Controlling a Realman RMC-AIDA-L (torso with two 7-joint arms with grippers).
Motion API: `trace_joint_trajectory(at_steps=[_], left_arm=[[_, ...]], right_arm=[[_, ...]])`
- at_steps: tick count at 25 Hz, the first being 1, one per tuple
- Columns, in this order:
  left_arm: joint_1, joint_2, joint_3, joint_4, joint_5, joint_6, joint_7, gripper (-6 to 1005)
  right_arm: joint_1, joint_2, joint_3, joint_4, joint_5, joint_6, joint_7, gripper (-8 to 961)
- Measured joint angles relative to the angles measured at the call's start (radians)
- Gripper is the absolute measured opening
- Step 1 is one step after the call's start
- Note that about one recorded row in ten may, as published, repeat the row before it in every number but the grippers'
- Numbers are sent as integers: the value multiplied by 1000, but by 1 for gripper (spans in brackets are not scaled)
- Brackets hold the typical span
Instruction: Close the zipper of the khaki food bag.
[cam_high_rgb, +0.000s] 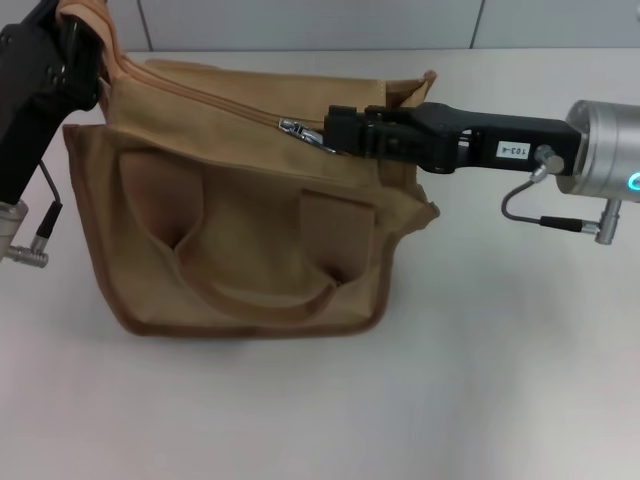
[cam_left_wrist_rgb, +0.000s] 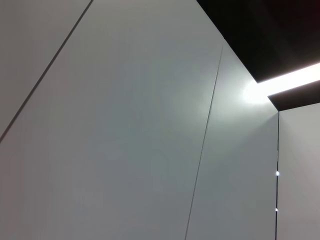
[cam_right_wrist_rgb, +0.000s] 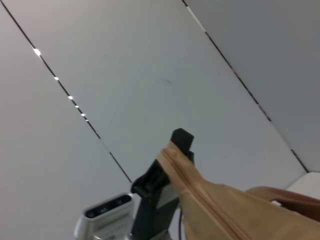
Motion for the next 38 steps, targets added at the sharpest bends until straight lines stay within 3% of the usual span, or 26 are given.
trace_joint_trajectory(at_steps=[13,20,38], left_arm=[[3,2,1,0,1,20,-8,-1],[-3,2,2,0,1,26,-10,3],[-8,-1,9,0,1,27,-11,14]], right_arm=[[14,1,-73,-11,-4,94,0,436],[14,1,-73,-18,-4,111,-1,479],[8,1,-75,-15,-3,205,-3,480]])
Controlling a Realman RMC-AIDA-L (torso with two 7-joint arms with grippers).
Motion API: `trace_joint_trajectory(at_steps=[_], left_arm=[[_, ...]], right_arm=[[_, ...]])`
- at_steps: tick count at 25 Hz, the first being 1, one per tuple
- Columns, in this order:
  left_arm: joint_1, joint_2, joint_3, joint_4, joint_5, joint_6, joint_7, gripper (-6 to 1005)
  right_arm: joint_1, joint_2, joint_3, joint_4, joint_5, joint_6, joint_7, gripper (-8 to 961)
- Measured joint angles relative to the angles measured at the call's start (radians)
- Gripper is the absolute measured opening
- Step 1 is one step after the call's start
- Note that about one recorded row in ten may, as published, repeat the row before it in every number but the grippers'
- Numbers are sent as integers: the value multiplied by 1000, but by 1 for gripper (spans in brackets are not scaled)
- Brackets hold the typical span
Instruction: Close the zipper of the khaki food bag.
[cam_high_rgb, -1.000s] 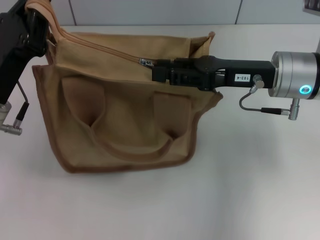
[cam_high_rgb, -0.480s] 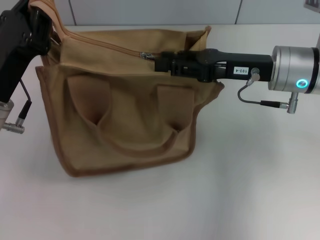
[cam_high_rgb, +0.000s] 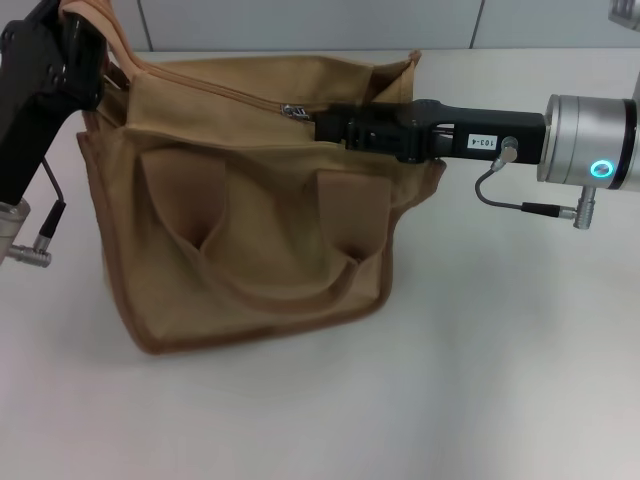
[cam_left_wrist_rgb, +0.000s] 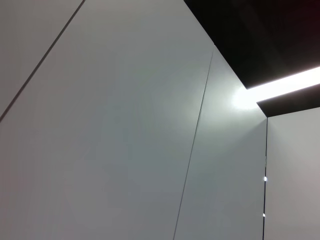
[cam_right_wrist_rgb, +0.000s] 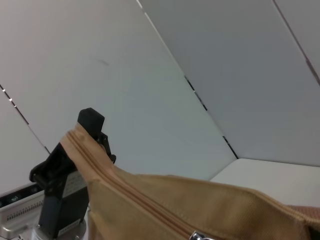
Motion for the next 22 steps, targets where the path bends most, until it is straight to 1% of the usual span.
trace_joint_trajectory(at_steps=[5,7,8,9,13,14,18,22], left_arm=[[-1,0,0,0,0,1,0,17],[-1,0,0,0,-1,2,0,18],[-1,0,0,0,-1,2,0,19],[0,0,0,0,-1,3,0,19],[1,0,0,0,-1,6,0,22],[2,0,0,0,-1,7,0,22],[3,0,1,0,-1,7,0,25],[6,0,4,0,0,11,0,27]], right_arm=[[14,-3,-13,2,-16,-3,53,480],[16,-4,-8,1,-18,-52,63,480],[16,-4,-8,1,-18,-52,63,481],[17,-4,-4,-4,-17,-86,65,481],[18,-2,-8,-7,-17,-129,70,481],[18,-2,-8,-7,-17,-158,70,481],[17,-2,-4,-17,-16,-173,62,480],[9,-1,-8,-28,-20,-138,63,480]])
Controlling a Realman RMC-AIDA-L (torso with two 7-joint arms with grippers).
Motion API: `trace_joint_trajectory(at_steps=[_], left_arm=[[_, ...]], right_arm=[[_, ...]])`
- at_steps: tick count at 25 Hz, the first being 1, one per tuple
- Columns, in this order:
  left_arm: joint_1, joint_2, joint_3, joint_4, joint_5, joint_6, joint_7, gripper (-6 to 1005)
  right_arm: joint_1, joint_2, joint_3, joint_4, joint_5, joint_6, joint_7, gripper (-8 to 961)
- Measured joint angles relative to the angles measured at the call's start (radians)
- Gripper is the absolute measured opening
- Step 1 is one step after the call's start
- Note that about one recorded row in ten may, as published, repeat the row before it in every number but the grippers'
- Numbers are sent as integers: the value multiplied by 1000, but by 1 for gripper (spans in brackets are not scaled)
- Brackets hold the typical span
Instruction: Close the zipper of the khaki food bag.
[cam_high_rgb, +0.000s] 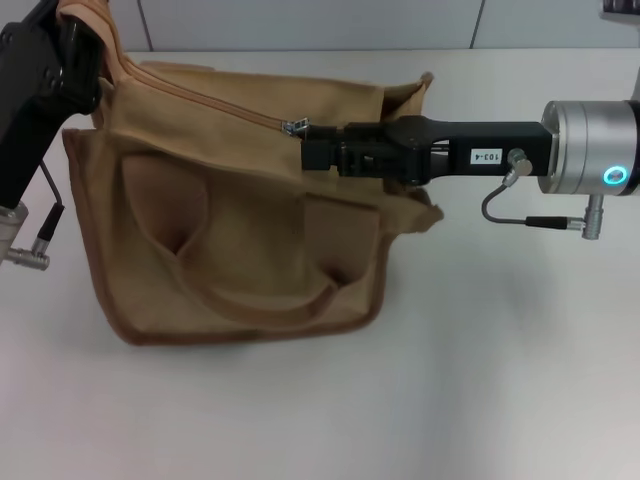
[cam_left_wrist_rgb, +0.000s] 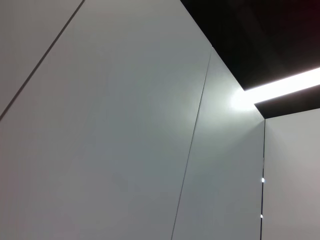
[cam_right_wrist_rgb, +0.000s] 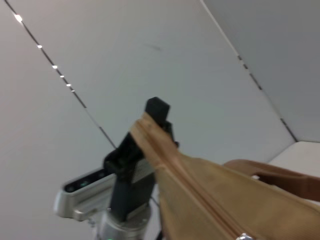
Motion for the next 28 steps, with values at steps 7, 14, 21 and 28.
trace_joint_trajectory(at_steps=[7,14,21,28], left_arm=[[2,0,1,0,1,1,0,31],[-2,0,9,0,1,1,0,36],[-1,1,8,0,2,1,2,40],[4,1,6,0,2,1,8,44]], right_arm=[[2,3,-2,-1,5,25,-37,480],[24,6,-6,-10,72,-62,-82,479],[-12,6,7,-32,142,-166,-201,479],[-86,-4,64,-35,213,-95,-210,479]])
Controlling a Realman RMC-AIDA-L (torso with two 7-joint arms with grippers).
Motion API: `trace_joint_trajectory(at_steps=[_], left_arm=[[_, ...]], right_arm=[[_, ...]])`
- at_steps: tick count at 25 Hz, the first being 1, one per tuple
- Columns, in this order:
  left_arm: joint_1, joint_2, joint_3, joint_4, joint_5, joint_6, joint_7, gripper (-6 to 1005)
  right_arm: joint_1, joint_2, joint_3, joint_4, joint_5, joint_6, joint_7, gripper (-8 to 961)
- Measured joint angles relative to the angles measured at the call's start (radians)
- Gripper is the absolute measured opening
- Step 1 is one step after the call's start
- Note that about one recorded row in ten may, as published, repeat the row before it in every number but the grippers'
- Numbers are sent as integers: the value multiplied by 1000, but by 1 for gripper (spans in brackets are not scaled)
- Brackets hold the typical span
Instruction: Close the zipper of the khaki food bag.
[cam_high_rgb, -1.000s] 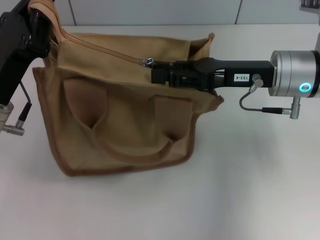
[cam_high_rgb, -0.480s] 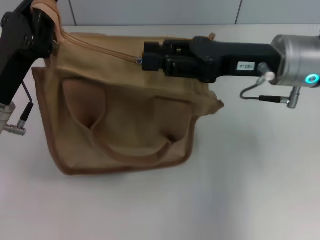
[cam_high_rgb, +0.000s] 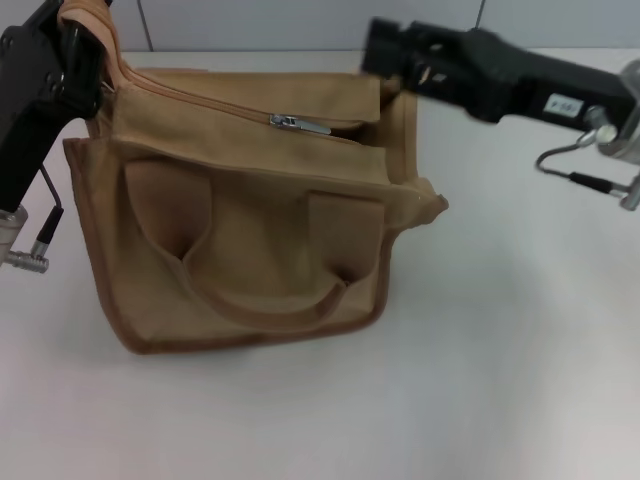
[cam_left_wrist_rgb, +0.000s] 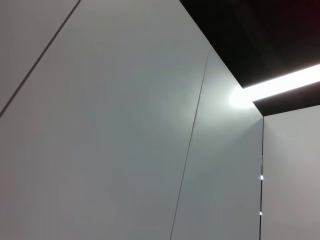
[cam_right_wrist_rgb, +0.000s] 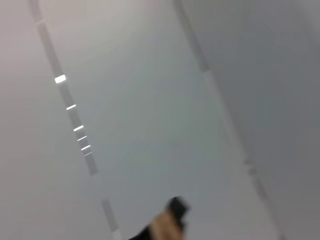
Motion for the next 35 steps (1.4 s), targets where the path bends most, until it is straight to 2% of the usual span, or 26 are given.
trace_joint_trajectory(at_steps=[3,4,6,8,9,13,20,24,27,29,35], left_arm=[[2,0,0,0,-1,0,-1,46],[3,0,-1,0,-2,0,-1,46],[3,0,-1,0,-2,0,-1,48],[3,0,-1,0,-1,0,0,49],[1,0,-1,0,-1,-2,0,49],[-1,0,1,0,-1,-2,1,52],[-3,-2,2,0,-1,2,-6,56],[-6,-3,3,-7,-1,2,-6,58],[-6,-3,3,-13,-1,2,-1,60],[-6,-3,2,-14,-1,2,1,61],[-7,-2,3,-14,-1,2,0,65]], right_arm=[[-20,-5,22,-1,-3,43,56,478],[-26,-11,23,2,-4,66,153,478],[-27,-15,24,5,-4,71,202,478],[-28,-27,25,4,-4,62,291,478],[-20,-41,13,-2,-14,43,333,478],[1,-53,-12,-2,-56,29,362,478],[0,-36,14,50,-73,24,415,477],[21,-34,20,80,-73,14,580,477],[29,-32,21,97,-54,-16,631,477],[33,-25,19,109,-29,-58,637,477],[41,-26,-12,103,-31,-58,543,476]])
